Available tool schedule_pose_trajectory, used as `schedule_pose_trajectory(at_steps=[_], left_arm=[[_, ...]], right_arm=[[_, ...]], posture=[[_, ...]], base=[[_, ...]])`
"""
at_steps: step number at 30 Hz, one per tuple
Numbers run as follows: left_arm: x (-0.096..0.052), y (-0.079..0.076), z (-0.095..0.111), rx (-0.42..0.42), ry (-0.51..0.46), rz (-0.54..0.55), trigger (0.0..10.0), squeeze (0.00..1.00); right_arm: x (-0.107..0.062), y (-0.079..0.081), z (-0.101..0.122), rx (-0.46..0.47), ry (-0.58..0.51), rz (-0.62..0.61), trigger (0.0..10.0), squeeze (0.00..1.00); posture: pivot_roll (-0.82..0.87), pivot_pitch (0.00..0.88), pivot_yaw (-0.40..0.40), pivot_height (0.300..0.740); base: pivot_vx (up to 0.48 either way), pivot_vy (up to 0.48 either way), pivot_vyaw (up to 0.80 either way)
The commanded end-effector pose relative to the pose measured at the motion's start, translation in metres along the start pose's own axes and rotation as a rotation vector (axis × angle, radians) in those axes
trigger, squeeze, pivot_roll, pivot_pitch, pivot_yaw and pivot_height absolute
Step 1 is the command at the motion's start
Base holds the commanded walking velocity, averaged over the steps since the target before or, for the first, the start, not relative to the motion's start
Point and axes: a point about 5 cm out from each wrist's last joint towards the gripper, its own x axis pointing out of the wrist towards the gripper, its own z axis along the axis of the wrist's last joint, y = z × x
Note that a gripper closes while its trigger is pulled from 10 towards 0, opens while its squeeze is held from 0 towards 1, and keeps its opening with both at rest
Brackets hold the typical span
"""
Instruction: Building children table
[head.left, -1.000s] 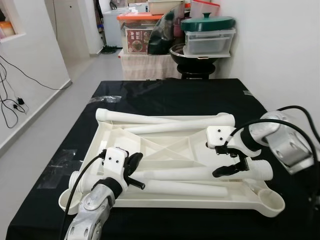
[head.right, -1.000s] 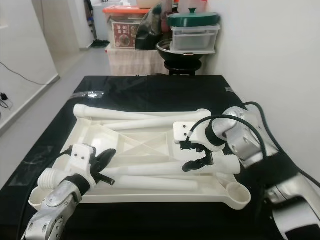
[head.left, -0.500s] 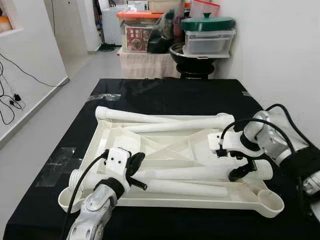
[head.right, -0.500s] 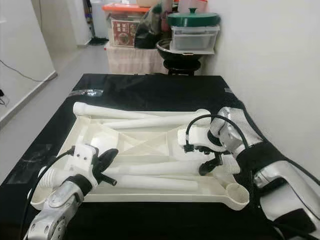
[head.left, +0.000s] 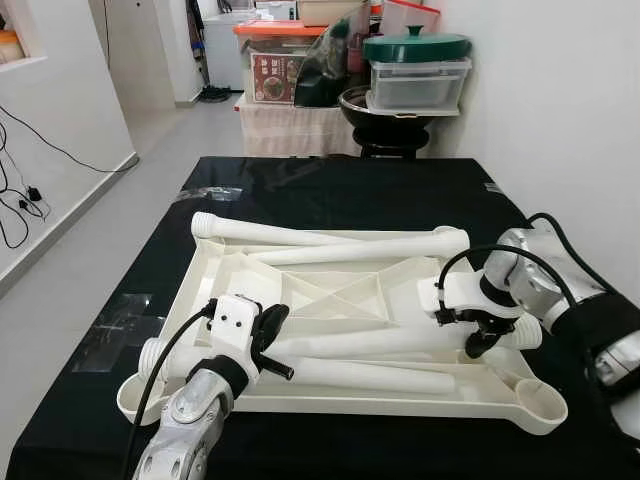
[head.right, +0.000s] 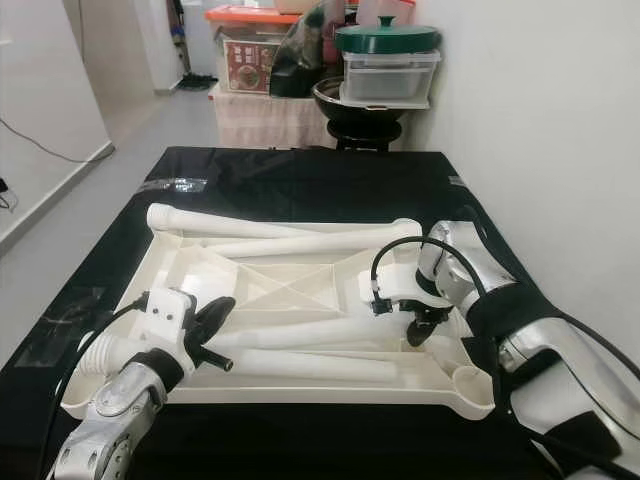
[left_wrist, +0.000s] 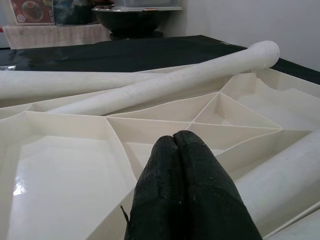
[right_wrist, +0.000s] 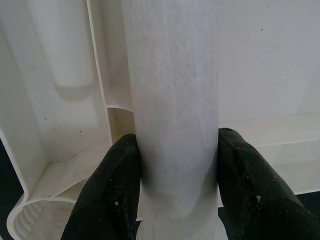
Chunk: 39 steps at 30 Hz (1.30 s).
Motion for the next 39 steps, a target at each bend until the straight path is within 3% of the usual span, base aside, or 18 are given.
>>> schedule_pose_trajectory(at_steps=[1, 10, 15, 17, 18, 19, 20, 21, 22, 23, 25, 28, 30, 34, 37, 38, 39], left_arm=[[-0.001, -0.001, 0.000, 0.003, -0.002, 0.002, 10.0, 0.00], [0.000, 0.001, 0.001, 0.000, -0.007, 0.010, 10.0, 0.00], [0.001, 0.002, 0.004, 0.000, -0.015, 0.014, 10.0, 0.00], [0.002, 0.003, 0.007, 0.000, -0.025, 0.014, 10.0, 0.00], [0.002, 0.003, 0.007, 0.000, -0.025, 0.014, 10.0, 0.00], [0.003, 0.004, 0.008, 0.000, -0.028, 0.013, 10.0, 0.00], [0.003, 0.004, 0.008, 0.000, -0.028, 0.013, 10.0, 0.00], [0.003, 0.003, 0.008, 0.001, -0.028, 0.010, 10.0, 0.00], [0.003, 0.003, 0.008, 0.001, -0.028, 0.010, 10.0, 0.00], [0.004, 0.003, 0.008, 0.002, -0.027, 0.007, 10.0, 0.00], [0.004, 0.002, 0.007, 0.002, -0.026, 0.002, 10.0, 0.00], [0.004, 0.001, 0.007, 0.002, -0.027, 0.001, 10.0, 0.00], [0.005, 0.003, 0.011, -0.006, -0.042, 0.006, 10.0, 0.00], [0.006, 0.004, 0.013, -0.011, -0.051, 0.010, 10.0, 0.00], [0.010, 0.014, 0.046, -0.061, -0.200, 0.015, 10.0, 0.00], [0.010, 0.014, 0.046, -0.061, -0.200, 0.015, 10.0, 0.00], [0.010, 0.017, 0.060, -0.083, -0.269, -0.002, 10.0, 0.26]], right_arm=[[-0.002, -0.002, 0.002, -0.010, 0.012, -0.011, 0.0, 0.00], [-0.007, -0.008, 0.003, -0.006, -0.019, -0.066, 0.0, 0.00], [-0.023, -0.021, 0.004, 0.045, -0.091, -0.167, 0.0, 0.00], [-0.044, -0.030, -0.002, 0.100, -0.153, -0.254, 0.0, 0.00], [-0.044, -0.030, -0.002, 0.100, -0.153, -0.254, 0.0, 0.00], [-0.055, -0.032, -0.006, 0.114, -0.186, -0.276, 2.7, 0.00], [-0.055, -0.032, -0.006, 0.114, -0.186, -0.276, 2.7, 0.00], [-0.064, -0.032, -0.009, 0.115, -0.222, -0.289, 7.1, 0.00], [-0.064, -0.032, -0.009, 0.115, -0.222, -0.289, 7.1, 0.00], [-0.071, -0.032, -0.012, 0.112, -0.247, -0.295, 10.0, 0.00], [-0.077, -0.032, -0.016, 0.116, -0.279, -0.308, 10.0, 0.00], [-0.078, -0.032, -0.017, 0.122, -0.288, -0.315, 10.0, 0.00], [-0.077, -0.035, -0.011, 0.168, -0.377, -0.326, 10.0, 0.00], [-0.076, -0.036, -0.008, 0.191, -0.416, -0.328, 10.0, 0.00], [-0.063, -0.045, 0.017, 0.411, -0.673, -0.382, 10.0, 0.00], [-0.063, -0.045, 0.017, 0.411, -0.673, -0.382, 10.0, 0.00], [-0.058, -0.045, 0.028, 0.449, -0.766, -0.373, 10.0, 0.00]], posture=[[-0.04, 0.000, -0.046, 0.740], [-0.05, 0.000, -0.046, 0.740], [-0.04, 0.000, -0.042, 0.740], [-0.04, 0.000, -0.038, 0.740], [-0.04, 0.000, -0.038, 0.740], [-0.04, 0.000, -0.036, 0.740], [-0.04, 0.000, -0.036, 0.740], [-0.05, 0.000, -0.035, 0.740], [-0.05, 0.000, -0.035, 0.740], [-0.05, 0.000, -0.031, 0.740], [-0.05, 0.000, -0.031, 0.740], [-0.05, 0.000, -0.030, 0.740], [-0.05, 0.000, -0.030, 0.740], [-0.05, 0.000, -0.030, 0.740], [-0.04, 0.000, -0.024, 0.740], [-0.04, 0.000, -0.024, 0.740], [-0.04, 0.000, -0.022, 0.740]], base=[[0.000, 0.000, 0.00], [0.000, 0.000, 0.00], [0.000, 0.000, 0.00], [0.000, 0.000, 0.00], [0.000, 0.000, 0.00], [0.000, 0.000, 0.00], [0.000, 0.000, 0.00], [0.000, 0.000, 0.00], [0.000, 0.000, 0.00], [0.000, 0.000, 0.00], [0.000, 0.000, 0.00], [0.000, 0.000, 0.00], [0.000, 0.000, 0.00], [0.000, 0.000, 0.00], [0.000, 0.000, 0.00], [0.000, 0.000, 0.00], [0.000, 0.000, 0.00]])
